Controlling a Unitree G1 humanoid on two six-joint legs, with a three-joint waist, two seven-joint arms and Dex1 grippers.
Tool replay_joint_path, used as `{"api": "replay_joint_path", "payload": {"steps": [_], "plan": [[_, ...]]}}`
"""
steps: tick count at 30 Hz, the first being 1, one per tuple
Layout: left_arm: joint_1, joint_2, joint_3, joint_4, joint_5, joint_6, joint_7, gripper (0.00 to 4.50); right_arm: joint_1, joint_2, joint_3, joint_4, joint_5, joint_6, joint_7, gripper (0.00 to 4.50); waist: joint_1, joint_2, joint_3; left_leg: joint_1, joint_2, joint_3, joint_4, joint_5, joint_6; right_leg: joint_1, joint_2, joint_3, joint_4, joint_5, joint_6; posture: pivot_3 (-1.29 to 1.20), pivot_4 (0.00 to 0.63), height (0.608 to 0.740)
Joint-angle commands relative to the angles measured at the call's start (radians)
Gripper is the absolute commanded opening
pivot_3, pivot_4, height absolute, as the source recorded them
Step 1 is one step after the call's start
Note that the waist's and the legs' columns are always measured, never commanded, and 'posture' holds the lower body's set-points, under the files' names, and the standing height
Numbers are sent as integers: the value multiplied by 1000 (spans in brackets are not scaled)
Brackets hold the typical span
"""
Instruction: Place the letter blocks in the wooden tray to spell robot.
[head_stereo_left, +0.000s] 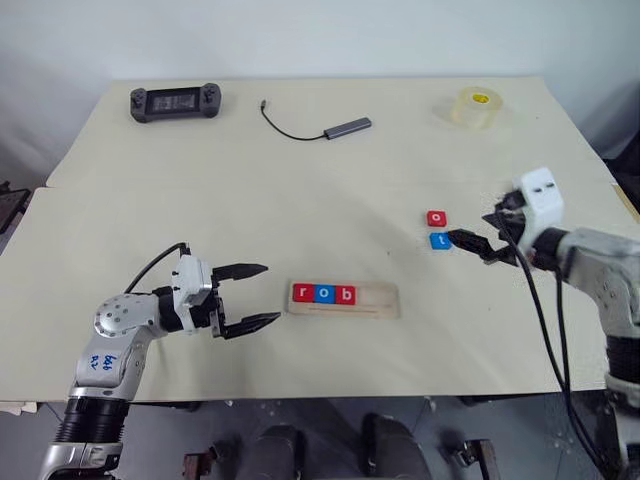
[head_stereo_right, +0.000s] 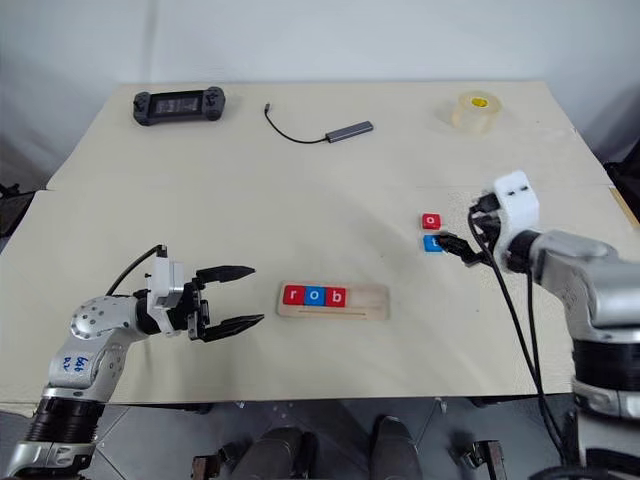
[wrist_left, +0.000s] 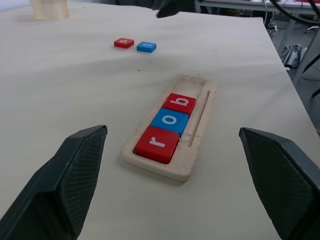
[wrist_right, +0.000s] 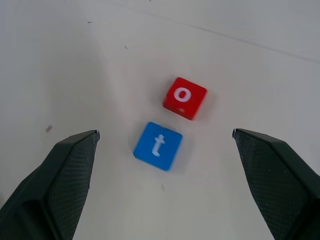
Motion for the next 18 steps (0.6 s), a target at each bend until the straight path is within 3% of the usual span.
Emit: {"api": "replay_joint_path", "payload": {"steps": [1,11,18], "plan": [[21,-6,5,-58,-3,-9,16,4500,-76,23,34,54,-47,35,-49,4468,-3,0,0,0,0,1,0,0,0,0,0,0,0,0,0,0,150,740],[58,5,20,-97,-10,-3,40,4500,-141,80,60,85,-82,69,-85,4468,-5,0,0,-1,-1,1,-1,0,1,-1,0,-1,0,0,0,0,150,740],[51,8,17,-98,-9,-4,42,4500,-225,144,92,284,-167,-21,-135,4468,-8,0,0,0,-1,1,-1,0,1,-1,0,0,1,0,0,0,150,740]]}}
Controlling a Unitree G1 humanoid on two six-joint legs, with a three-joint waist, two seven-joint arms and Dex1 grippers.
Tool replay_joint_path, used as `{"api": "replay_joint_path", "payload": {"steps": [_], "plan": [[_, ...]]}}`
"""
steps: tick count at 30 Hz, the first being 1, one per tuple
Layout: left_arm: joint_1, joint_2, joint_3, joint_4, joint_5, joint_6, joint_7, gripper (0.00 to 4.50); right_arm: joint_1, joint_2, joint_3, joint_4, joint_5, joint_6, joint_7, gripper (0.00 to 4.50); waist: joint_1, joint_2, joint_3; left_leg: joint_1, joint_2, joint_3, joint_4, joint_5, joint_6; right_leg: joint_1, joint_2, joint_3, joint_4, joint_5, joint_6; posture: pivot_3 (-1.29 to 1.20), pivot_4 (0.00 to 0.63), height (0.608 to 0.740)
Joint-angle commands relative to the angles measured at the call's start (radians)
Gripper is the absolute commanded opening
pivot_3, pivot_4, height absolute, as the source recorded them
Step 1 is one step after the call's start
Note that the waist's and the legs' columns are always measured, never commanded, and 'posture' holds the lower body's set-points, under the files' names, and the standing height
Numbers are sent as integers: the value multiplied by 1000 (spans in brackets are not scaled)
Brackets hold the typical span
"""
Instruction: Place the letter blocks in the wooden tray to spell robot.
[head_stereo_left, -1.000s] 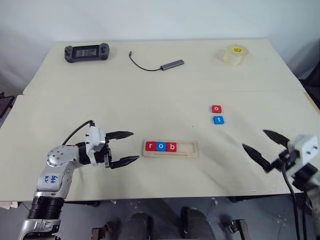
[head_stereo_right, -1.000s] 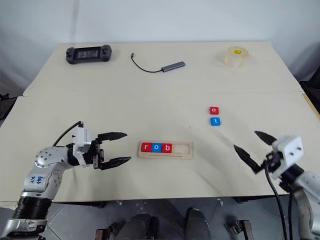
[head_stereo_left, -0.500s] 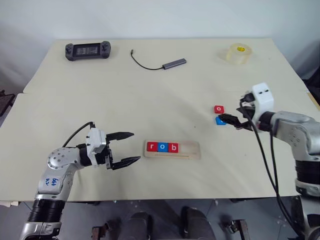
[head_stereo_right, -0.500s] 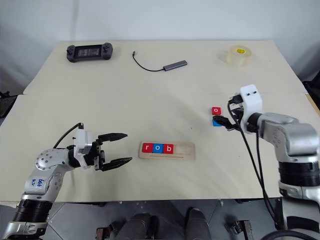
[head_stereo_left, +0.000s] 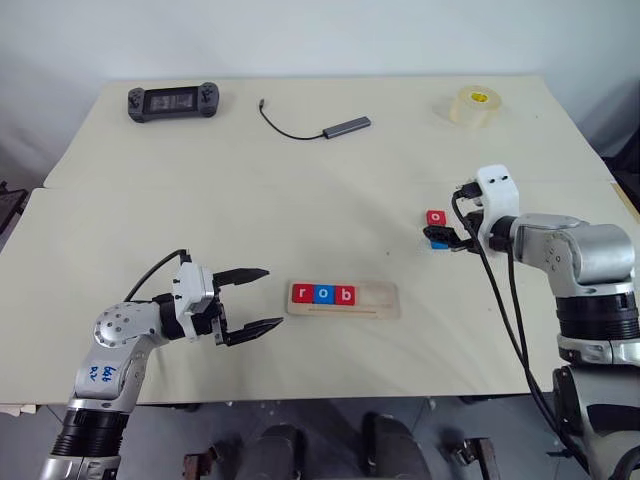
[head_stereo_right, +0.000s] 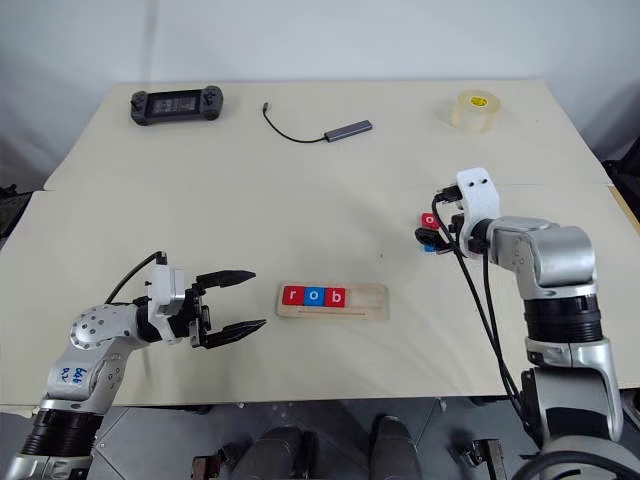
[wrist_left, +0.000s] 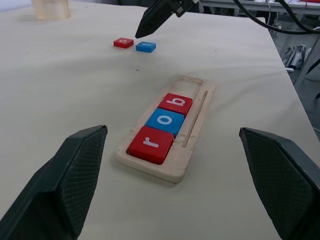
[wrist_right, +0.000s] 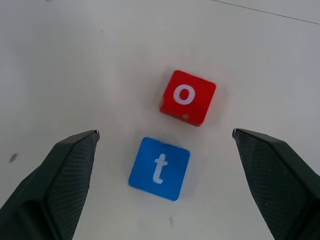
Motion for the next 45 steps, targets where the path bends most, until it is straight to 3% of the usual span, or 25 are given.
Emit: {"api": "replay_joint_path", "payload": {"steps": [1,11,14,21,26,33,37,45], "plan": [[-3,7,16,-35,-9,-5,3,4500,-60,37,5,110,-53,-87,-36,4468,-1,0,0,0,0,0,0,0,0,0,0,0,0,0,0,0,150,740],[15,2,17,-55,-10,-4,20,4500,-140,148,7,347,-146,-209,-104,4468,-8,0,0,0,0,0,0,0,0,0,1,0,1,0,0,0,150,740],[21,0,14,-62,-10,-3,26,4500,-144,157,5,372,-160,-237,-111,3822,-13,0,0,1,0,0,0,0,0,0,1,0,1,0,0,0,150,740],[15,-8,5,-60,-8,-3,30,4500,-149,158,-18,334,-149,-220,-106,1560,-11,0,0,1,0,-1,3,0,0,1,1,0,3,0,0,0,150,740],[-14,-18,-14,-33,-5,-4,18,4500,-125,129,-65,148,-114,-114,-96,1560,-11,0,0,0,0,0,2,0,0,0,1,0,2,0,0,0,150,740],[-58,-25,-30,32,-3,-11,-27,4500,62,72,-174,-363,-18,276,-86,1560,2,1,0,0,1,-1,0,0,0,0,1,0,2,0,0,0,150,740],[-77,-23,-32,59,-4,-15,-50,4500,253,167,-257,-660,-5,481,-132,1560,5,1,0,0,0,-1,0,0,0,0,0,0,1,0,0,0,150,740],[-93,-16,-37,65,-9,-1,-82,4500,500,308,-267,-878,-4,493,-221,1560,2,0,0,1,0,0,0,0,0,0,1,2,2,0,0,0,150,740]]}}
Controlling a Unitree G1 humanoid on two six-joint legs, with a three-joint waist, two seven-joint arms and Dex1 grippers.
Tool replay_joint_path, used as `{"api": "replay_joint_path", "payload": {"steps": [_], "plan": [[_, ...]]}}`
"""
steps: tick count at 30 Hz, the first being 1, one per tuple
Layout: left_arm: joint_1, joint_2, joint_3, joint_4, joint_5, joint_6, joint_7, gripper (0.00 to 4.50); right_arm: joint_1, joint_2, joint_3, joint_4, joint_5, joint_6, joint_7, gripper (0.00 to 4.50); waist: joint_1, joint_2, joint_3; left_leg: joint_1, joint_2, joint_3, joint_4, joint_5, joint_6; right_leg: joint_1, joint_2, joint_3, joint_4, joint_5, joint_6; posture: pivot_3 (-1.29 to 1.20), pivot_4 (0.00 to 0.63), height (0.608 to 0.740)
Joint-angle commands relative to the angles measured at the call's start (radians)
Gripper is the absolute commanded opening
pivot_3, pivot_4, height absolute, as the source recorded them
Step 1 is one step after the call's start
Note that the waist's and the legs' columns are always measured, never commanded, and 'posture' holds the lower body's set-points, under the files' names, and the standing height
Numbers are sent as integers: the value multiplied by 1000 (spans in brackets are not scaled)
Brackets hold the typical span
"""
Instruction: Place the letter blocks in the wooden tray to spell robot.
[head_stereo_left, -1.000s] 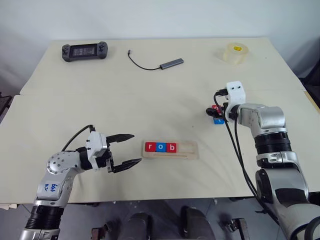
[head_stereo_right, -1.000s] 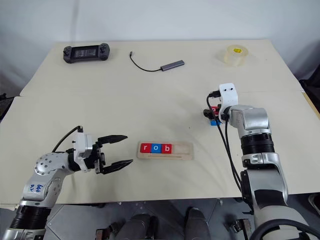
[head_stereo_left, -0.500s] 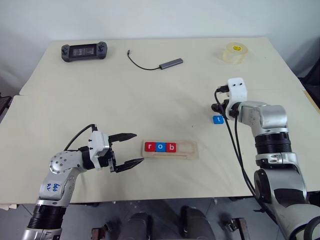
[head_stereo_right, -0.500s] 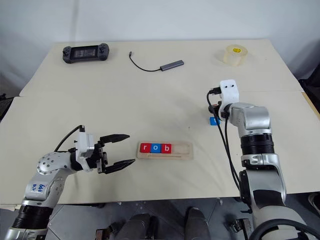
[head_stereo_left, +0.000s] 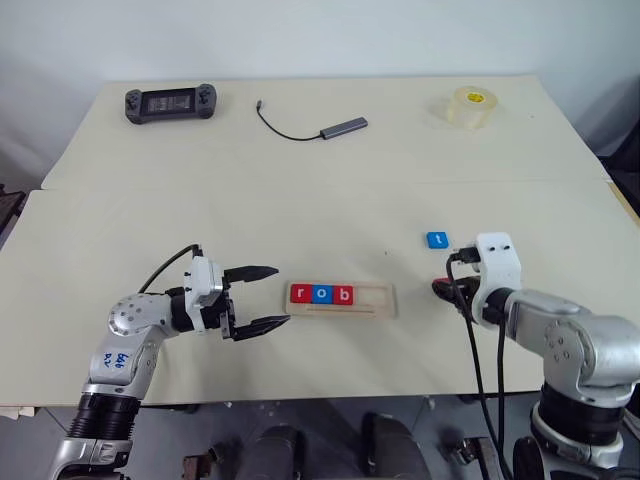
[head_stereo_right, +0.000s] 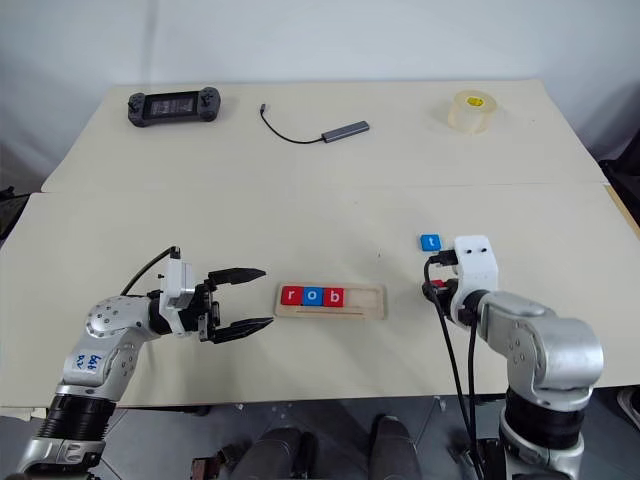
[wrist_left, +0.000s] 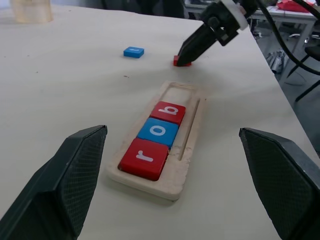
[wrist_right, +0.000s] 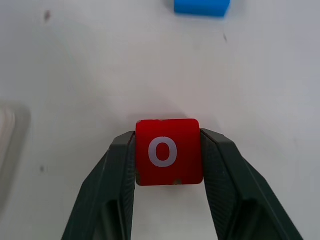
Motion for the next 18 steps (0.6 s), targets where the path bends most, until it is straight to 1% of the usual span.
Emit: {"api": "replay_joint_path", "payload": {"steps": [1,5,7,8,10,12,14,15,17,18], "plan": [[-10,9,5,-16,-9,1,-17,4500,26,31,-9,-53,1,7,-35,1865,-1,0,0,0,0,0,0,0,0,0,0,0,0,0,0,0,150,740],[-10,10,8,-18,-9,4,-21,4500,7,-5,-20,-51,40,7,4,3146,-1,0,0,1,0,0,0,0,0,0,0,1,0,0,0,0,150,740],[-6,12,11,-21,-10,4,-22,4500,3,-79,-29,-34,87,7,62,3843,1,0,0,1,0,1,0,0,0,0,0,1,0,0,0,0,150,740],[-3,14,14,-23,-10,4,-21,4500,-6,-136,-35,-16,106,0,107,4155,2,0,0,0,-1,0,0,0,0,0,0,2,0,0,0,0,150,740],[3,16,18,-31,-10,5,-17,4500,-5,-255,-28,28,147,-75,216,4155,3,0,0,0,-1,0,0,0,1,0,0,2,0,0,0,0,150,740],[9,20,23,-40,-11,7,-14,4500,32,-384,11,75,178,-238,370,4155,2,0,0,0,-1,0,0,0,1,1,0,1,-1,0,0,0,150,740],[17,25,30,-52,-14,9,-12,4500,92,-507,71,118,157,-494,565,4155,1,-1,0,0,-1,1,-2,0,2,1,0,1,-3,0,0,0,150,740],[20,27,31,-58,-15,10,-10,4500,118,-549,92,142,139,-626,651,4155,1,-1,0,0,0,1,-3,0,1,1,1,1,-4,0,0,0,150,740],[28,32,35,-71,-19,13,-5,4500,154,-587,113,214,102,-912,808,4155,1,-2,1,1,1,1,-4,0,1,1,2,1,-5,0,1,0,150,740],[33,35,37,-79,-22,15,-4,4500,157,-601,131,281,73,-1046,868,4155,-1,-2,1,1,1,2,-3,0,1,2,2,1,-5,0,1,0,150,740]]}}
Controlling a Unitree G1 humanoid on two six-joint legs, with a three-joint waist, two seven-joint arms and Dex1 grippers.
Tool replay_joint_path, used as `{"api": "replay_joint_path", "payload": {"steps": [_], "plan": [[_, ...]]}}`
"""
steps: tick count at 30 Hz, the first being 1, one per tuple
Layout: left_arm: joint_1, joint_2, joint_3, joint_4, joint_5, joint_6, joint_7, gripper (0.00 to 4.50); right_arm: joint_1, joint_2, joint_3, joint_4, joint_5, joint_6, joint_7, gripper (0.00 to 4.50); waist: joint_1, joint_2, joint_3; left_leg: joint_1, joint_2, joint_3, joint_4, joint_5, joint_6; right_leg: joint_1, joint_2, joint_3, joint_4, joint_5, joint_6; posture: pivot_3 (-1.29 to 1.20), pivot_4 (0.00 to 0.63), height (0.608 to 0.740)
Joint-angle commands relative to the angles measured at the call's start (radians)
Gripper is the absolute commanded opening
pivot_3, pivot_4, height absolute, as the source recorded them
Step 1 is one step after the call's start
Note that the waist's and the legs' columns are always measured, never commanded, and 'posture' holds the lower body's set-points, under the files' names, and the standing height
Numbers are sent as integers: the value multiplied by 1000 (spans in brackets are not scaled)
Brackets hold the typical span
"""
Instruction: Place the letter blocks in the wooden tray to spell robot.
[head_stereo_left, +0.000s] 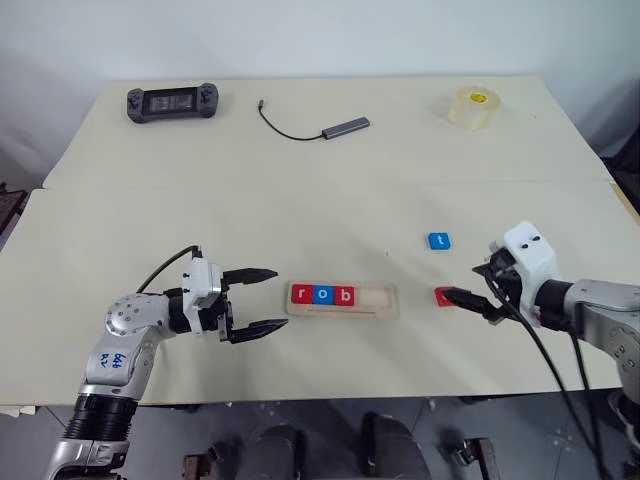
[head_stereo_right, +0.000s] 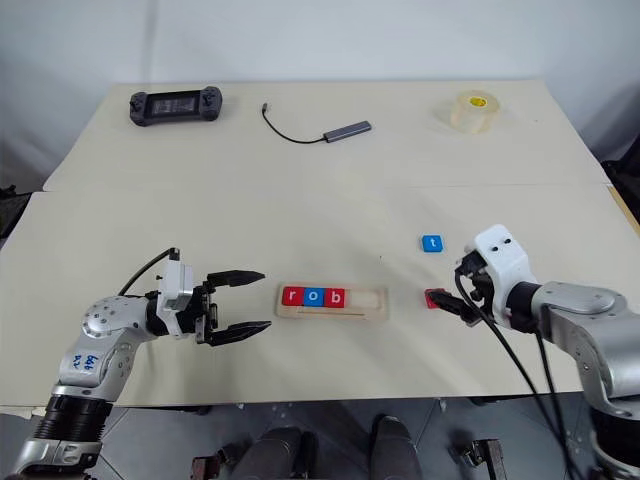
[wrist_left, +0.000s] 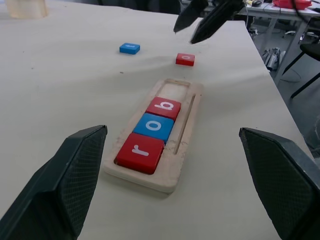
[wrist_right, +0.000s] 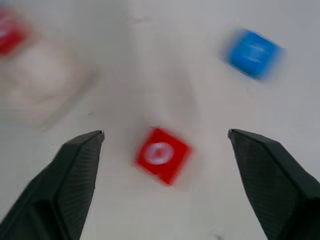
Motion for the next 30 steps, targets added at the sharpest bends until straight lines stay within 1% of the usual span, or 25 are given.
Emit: {"api": "replay_joint_path", "payload": {"steps": [1,3,4,10,14,16,18,20,23,24,26,30], "plan": [[18,15,33,-69,-24,4,5,4500,3,-50,59,159,-97,-460,228,4155,-3,0,0,0,0,1,0,0,0,0,0,0,0,0,1,0,150,740],[33,20,37,-96,-29,11,6,4500,-30,-94,138,323,-187,-684,333,4155,-3,0,0,0,0,2,1,0,0,0,-1,1,0,1,1,0,150,740],[38,21,39,-106,-31,14,6,4500,-51,-99,164,385,-208,-747,365,4155,-3,0,0,1,0,2,2,0,0,1,-1,1,0,1,2,0,150,740],[71,27,42,-161,-41,26,6,4500,-259,-48,283,750,-304,-933,449,4155,-3,0,0,0,1,0,5,0,0,2,-2,0,0,1,2,0,150,740],[80,26,41,-178,-41,30,11,4500,-338,-3,316,876,-318,-986,490,4155,-1,0,0,0,1,-1,6,0,0,2,-2,-1,0,1,2,0,150,740],[82,25,42,-181,-39,30,14,4500,-348,8,326,898,-318,-997,517,3776,-1,0,0,0,1,-2,6,0,0,3,-2,-2,0,1,2,0,150,740],[82,23,44,-183,-38,30,20,4500,-351,11,331,909,-318,-999,539,3289,-1,0,0,0,1,-2,7,0,-1,3,-2,-3,0,1,2,0,150,740],[83,23,45,-184,-37,30,25,4500,-356,13,331,921,-323,-1006,549,2621,-1,0,0,0,1,-2,7,0,-1,4,-2,-3,0,1,2,0,150,740],[83,23,46,-180,-35,26,30,4500,-376,11,332,926,-332,-1067,566,1603,-1,0,0,1,1,-2,8,0,-1,4,-2,-3,0,1,2,0,150,740],[84,23,47,-179,-34,25,33,4500,-388,16,328,906,-321,-1053,565,1440,-2,0,0,1,1,-2,8,0,-1,4,-2,-2,0,1,2,0,150,740],[84,21,48,-178,-33,22,38,4500,-416,29,322,844,-296,-981,551,1450,-2,0,0,1,1,-2,8,0,-1,4,-2,-2,0,1,2,0,150,740],[87,18,47,-176,-31,19,49,4500,-439,48,326,678,-233,-770,555,1450,-2,1,1,0,1,-2,8,0,-2,2,-2,-2,1,1,1,0,150,740]]}}
